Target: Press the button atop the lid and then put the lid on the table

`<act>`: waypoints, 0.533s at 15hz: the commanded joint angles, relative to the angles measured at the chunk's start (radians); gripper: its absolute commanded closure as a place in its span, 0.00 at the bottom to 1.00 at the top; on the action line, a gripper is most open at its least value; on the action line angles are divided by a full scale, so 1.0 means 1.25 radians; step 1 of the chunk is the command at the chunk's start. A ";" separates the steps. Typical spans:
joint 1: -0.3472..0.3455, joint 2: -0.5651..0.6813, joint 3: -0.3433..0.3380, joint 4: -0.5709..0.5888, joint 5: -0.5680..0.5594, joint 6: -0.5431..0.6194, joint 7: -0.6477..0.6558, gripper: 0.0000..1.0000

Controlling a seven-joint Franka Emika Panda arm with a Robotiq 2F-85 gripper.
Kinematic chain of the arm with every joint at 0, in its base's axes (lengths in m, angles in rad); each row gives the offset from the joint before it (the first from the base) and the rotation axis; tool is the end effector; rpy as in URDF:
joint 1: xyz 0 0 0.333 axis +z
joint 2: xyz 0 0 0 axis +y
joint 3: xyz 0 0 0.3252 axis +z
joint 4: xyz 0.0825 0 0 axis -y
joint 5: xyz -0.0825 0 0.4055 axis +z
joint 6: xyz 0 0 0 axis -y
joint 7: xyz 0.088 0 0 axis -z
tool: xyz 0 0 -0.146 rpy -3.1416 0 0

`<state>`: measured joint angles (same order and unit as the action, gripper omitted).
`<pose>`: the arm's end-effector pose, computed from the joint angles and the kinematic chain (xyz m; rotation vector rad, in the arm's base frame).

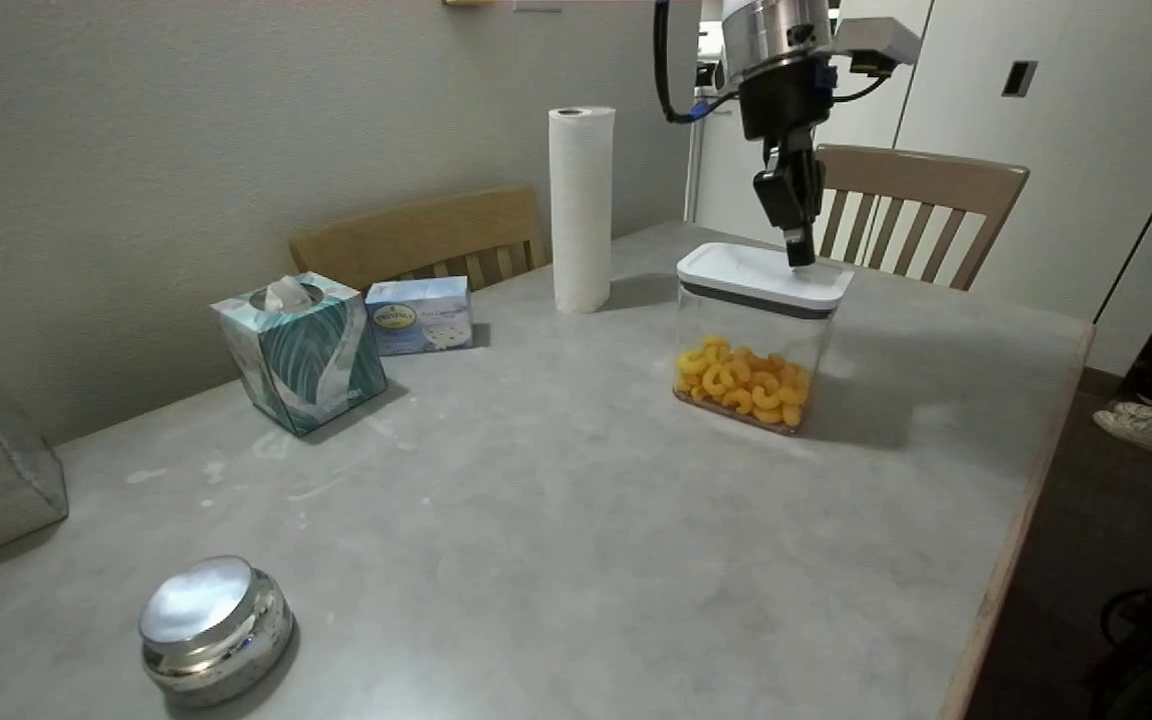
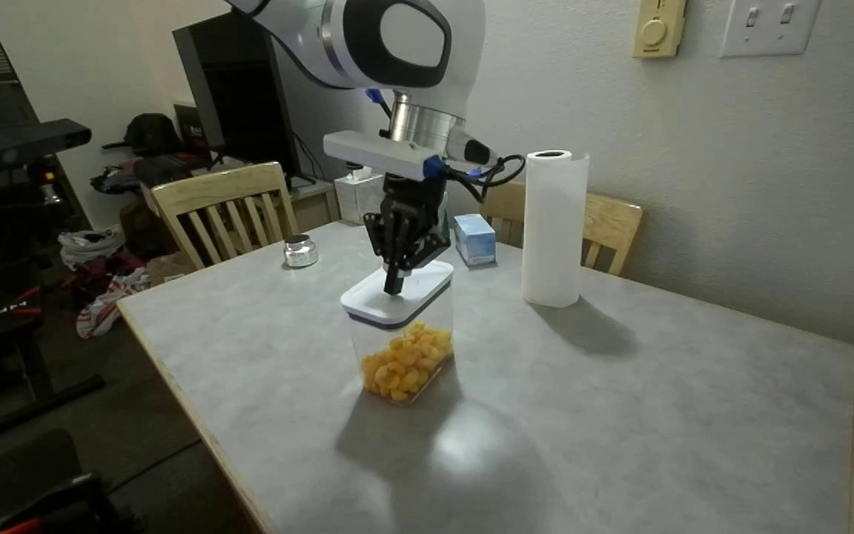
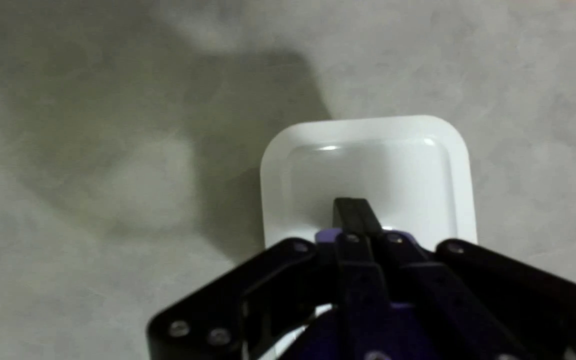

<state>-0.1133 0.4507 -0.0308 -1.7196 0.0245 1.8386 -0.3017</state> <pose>0.6269 -0.0871 0.2625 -3.0126 -0.2233 0.4899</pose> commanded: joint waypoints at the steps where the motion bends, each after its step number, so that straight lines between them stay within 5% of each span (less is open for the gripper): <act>1: -0.013 -0.015 0.002 -0.022 -0.002 0.047 -0.019 1.00; 8: -0.014 -0.015 0.005 -0.022 0.002 0.113 -0.023 1.00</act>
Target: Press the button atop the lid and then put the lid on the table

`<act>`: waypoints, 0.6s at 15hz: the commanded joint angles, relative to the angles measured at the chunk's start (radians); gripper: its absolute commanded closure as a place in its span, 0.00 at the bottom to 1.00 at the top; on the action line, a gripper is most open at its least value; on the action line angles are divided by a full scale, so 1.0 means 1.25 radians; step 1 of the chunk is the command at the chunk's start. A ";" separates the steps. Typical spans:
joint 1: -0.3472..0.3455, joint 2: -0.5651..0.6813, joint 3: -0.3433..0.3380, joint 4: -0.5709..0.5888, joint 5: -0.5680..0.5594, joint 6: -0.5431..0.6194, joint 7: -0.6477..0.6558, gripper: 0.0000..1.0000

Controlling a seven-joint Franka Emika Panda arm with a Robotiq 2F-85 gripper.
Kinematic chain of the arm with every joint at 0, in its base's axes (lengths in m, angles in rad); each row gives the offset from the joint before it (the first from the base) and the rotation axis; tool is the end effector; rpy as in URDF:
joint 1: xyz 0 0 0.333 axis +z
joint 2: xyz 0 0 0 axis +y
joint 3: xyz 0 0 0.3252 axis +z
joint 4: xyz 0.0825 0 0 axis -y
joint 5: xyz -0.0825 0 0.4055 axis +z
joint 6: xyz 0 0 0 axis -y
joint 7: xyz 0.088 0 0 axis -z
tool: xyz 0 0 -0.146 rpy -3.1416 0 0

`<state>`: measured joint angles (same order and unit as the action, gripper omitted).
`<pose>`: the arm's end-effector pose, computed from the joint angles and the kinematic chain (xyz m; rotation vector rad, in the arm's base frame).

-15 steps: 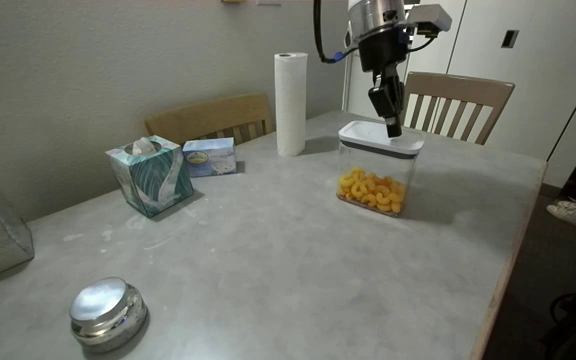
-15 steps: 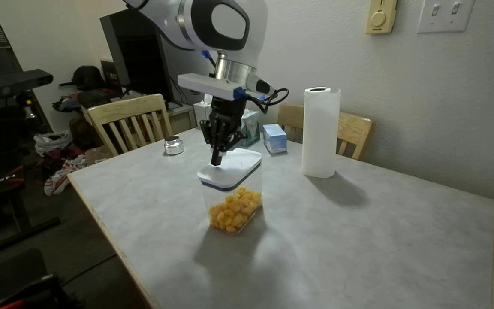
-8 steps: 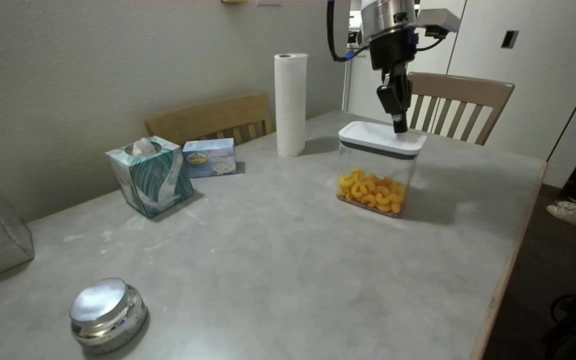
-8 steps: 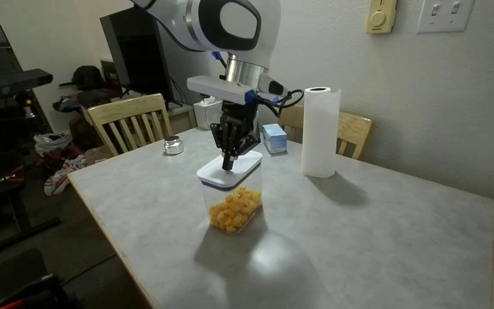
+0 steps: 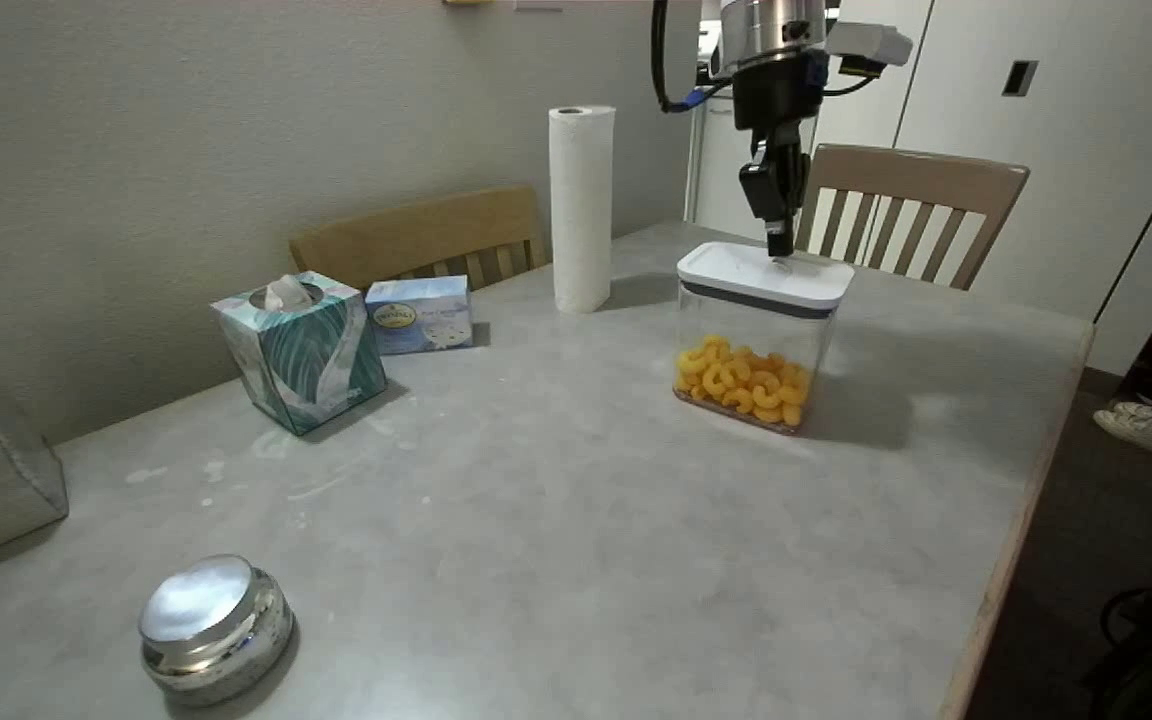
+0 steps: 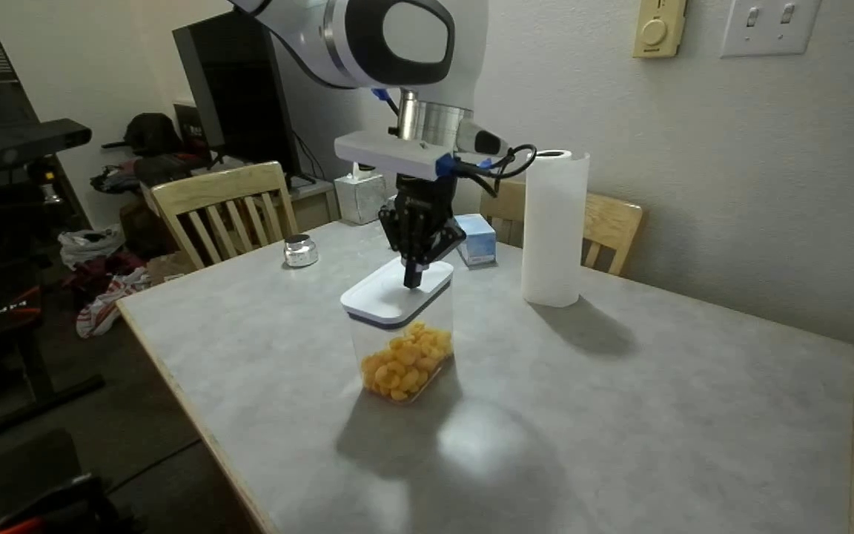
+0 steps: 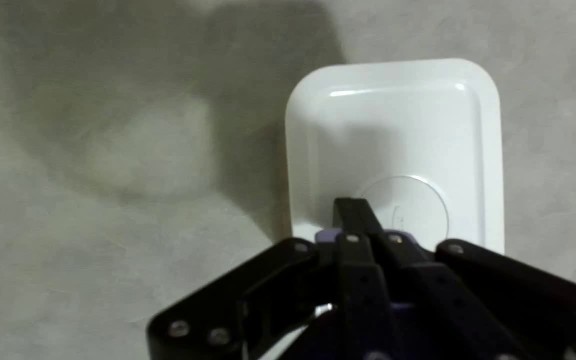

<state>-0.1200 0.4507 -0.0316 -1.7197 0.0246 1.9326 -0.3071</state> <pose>0.6415 -0.0942 0.2666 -3.0518 -0.2225 0.3528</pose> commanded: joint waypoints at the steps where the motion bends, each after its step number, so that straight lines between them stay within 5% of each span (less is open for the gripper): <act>1: -0.009 -0.014 0.007 -0.022 0.004 0.049 -0.019 1.00; 9: -0.006 -0.022 0.022 -0.037 0.022 0.098 -0.013 1.00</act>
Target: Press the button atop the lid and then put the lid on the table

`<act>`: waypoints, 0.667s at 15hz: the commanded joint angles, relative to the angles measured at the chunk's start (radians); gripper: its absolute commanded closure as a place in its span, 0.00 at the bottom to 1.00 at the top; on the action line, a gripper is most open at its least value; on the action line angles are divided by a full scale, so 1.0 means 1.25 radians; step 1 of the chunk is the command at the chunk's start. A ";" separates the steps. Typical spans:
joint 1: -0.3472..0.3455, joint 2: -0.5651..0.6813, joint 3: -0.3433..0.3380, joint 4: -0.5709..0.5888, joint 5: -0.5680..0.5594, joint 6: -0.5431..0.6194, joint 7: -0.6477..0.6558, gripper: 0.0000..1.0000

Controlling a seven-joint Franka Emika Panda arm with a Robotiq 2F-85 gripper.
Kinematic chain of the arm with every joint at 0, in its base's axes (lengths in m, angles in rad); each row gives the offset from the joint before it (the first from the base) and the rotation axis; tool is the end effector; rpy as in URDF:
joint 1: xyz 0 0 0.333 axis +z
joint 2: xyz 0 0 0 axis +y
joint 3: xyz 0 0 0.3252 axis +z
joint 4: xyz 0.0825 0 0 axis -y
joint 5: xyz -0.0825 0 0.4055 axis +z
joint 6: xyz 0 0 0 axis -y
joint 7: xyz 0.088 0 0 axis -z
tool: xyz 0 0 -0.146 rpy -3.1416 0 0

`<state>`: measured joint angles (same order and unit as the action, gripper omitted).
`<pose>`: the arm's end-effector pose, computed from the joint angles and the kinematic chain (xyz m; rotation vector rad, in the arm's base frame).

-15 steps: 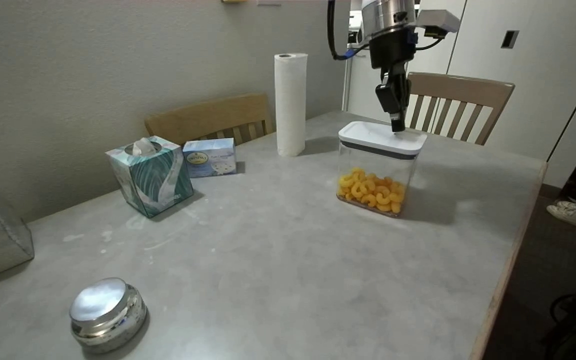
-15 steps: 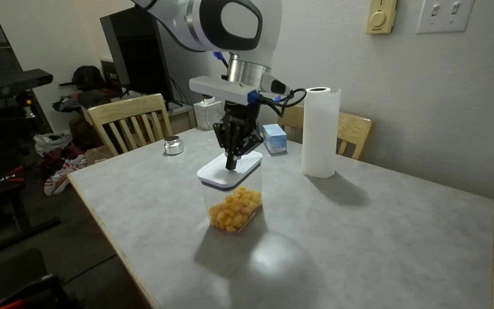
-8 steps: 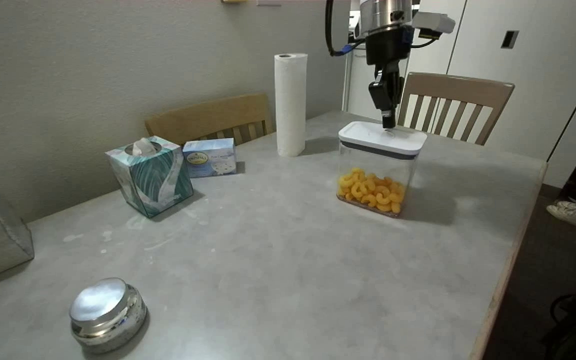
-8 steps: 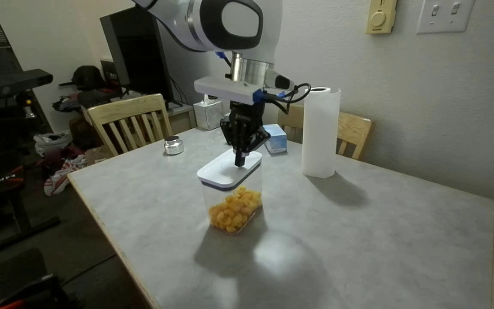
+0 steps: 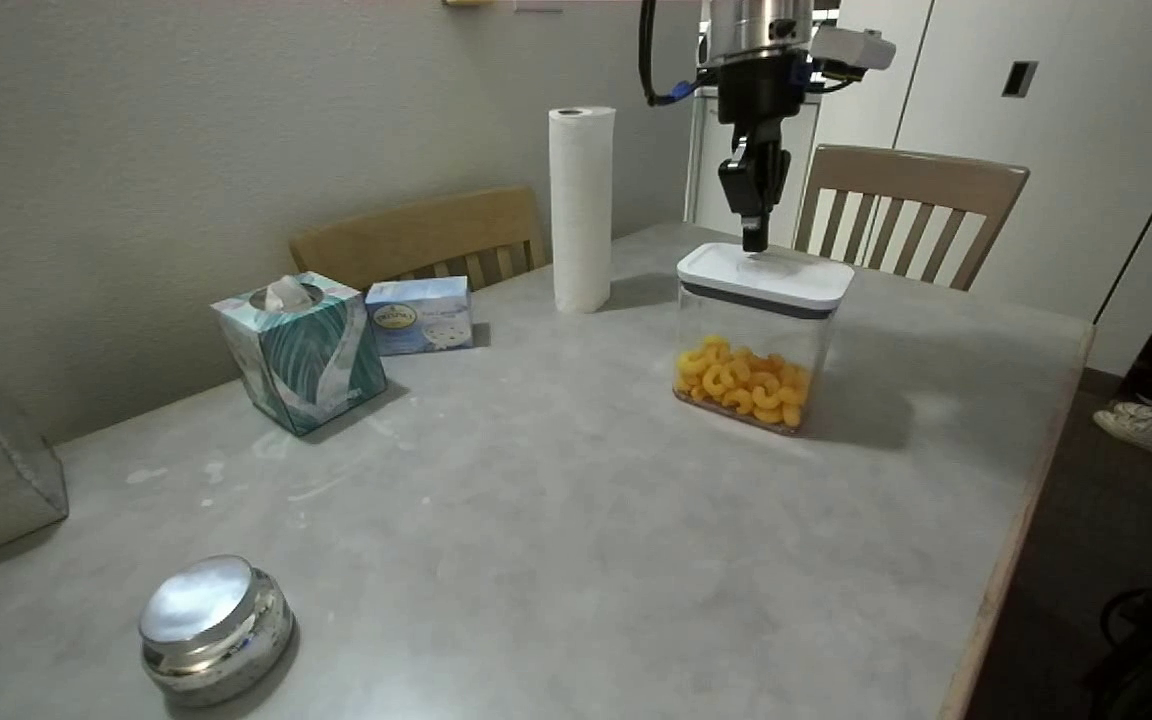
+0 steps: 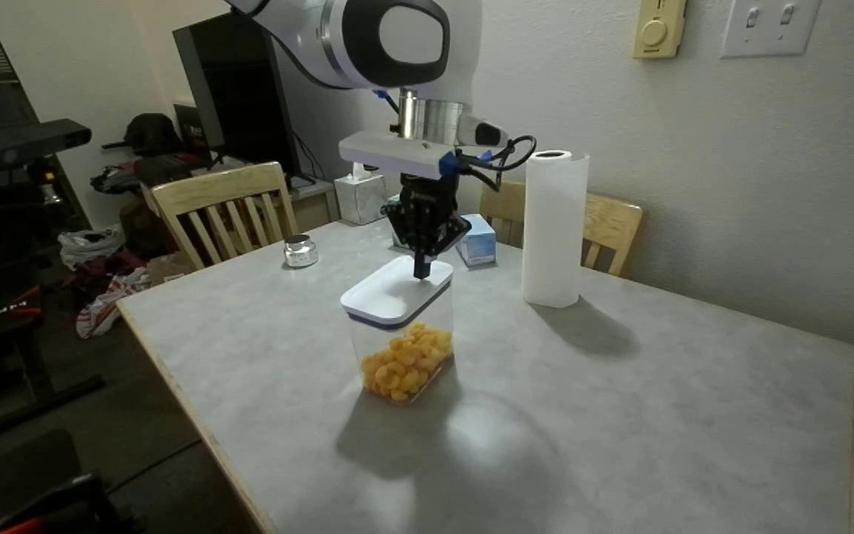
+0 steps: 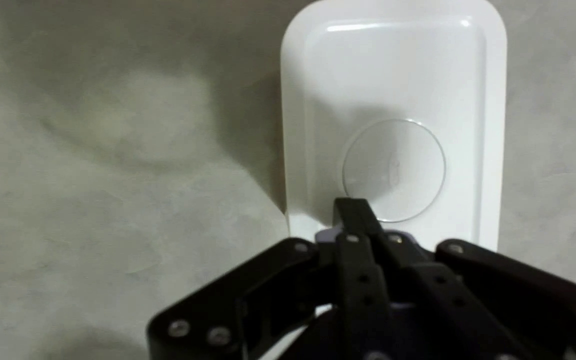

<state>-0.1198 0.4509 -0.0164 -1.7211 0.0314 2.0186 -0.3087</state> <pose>0.6561 -0.0863 0.2707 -3.0707 -0.2428 0.2239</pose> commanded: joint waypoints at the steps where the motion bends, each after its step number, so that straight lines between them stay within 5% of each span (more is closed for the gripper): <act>1: -0.006 -0.023 0.012 -0.039 0.020 0.029 -0.010 1.00; 10: 0.007 -0.051 0.014 -0.082 0.023 0.013 0.018 1.00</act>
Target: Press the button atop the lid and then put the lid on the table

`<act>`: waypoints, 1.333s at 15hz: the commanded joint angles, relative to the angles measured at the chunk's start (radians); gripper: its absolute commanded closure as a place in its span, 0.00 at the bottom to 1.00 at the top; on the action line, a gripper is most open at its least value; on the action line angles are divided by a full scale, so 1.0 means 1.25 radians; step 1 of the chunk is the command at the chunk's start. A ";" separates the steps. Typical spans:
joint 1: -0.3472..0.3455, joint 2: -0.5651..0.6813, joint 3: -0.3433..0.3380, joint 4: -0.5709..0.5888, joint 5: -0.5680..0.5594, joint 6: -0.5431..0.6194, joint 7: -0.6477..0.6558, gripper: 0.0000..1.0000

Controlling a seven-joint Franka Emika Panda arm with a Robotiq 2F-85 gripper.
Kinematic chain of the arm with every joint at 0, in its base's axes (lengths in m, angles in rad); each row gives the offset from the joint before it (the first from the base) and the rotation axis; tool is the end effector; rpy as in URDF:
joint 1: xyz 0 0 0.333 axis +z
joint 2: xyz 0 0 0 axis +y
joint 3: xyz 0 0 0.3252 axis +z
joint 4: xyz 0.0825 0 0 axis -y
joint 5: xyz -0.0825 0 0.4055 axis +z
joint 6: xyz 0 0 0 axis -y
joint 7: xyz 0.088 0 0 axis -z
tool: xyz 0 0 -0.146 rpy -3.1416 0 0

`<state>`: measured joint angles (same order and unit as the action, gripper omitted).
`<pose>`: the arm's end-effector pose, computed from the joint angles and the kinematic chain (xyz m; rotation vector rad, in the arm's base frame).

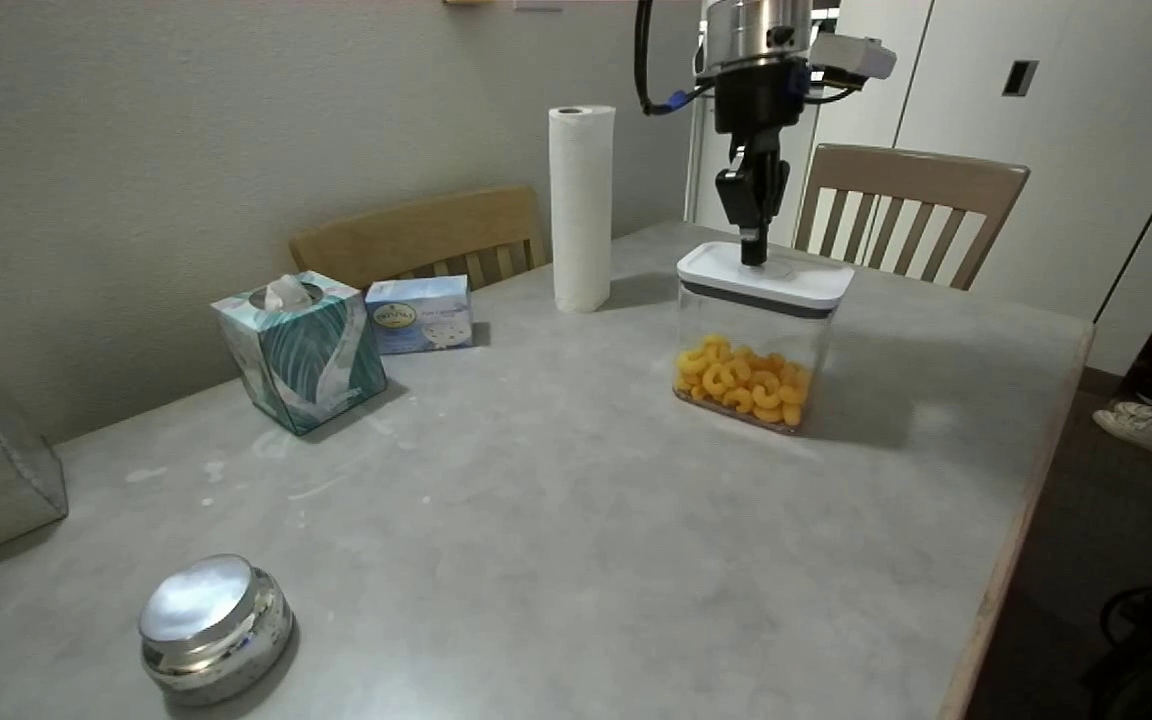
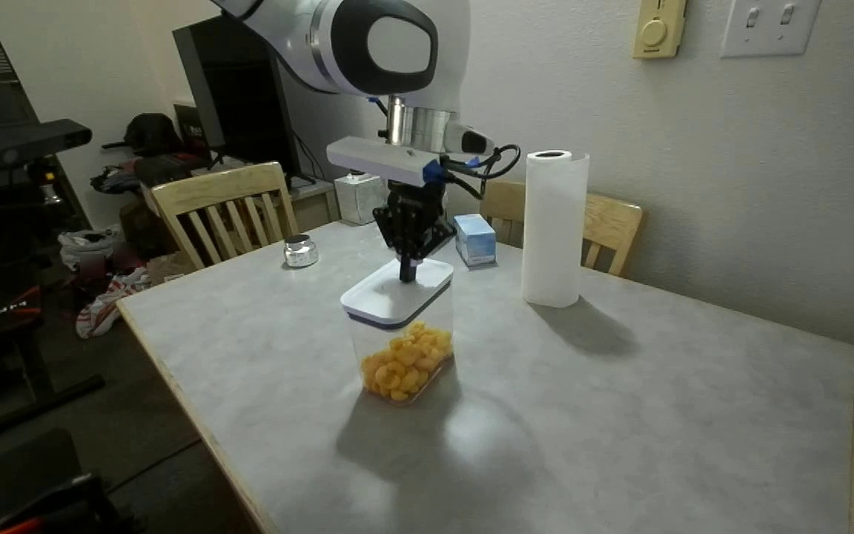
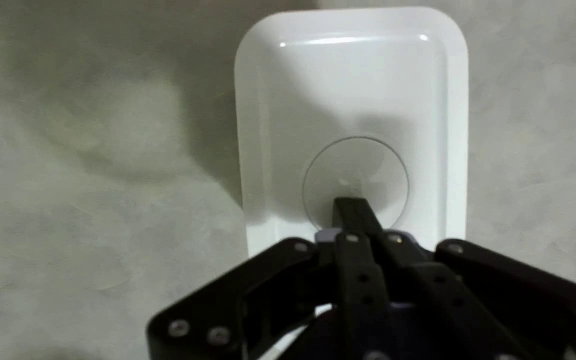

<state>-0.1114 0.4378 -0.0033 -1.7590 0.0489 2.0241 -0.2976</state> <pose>0.6474 -0.0699 0.2630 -3.0472 -0.2410 0.2462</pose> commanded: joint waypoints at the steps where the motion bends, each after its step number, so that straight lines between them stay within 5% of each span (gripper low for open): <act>1: 0.002 -0.045 0.003 -0.057 0.007 0.006 0.012 1.00; 12: 0.009 -0.056 0.000 -0.081 0.000 0.002 0.015 1.00; 20: -0.022 0.034 0.040 -0.068 0.177 0.111 -0.127 1.00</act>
<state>-0.1156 0.4067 0.0142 -1.8351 0.2148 2.0915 -0.3947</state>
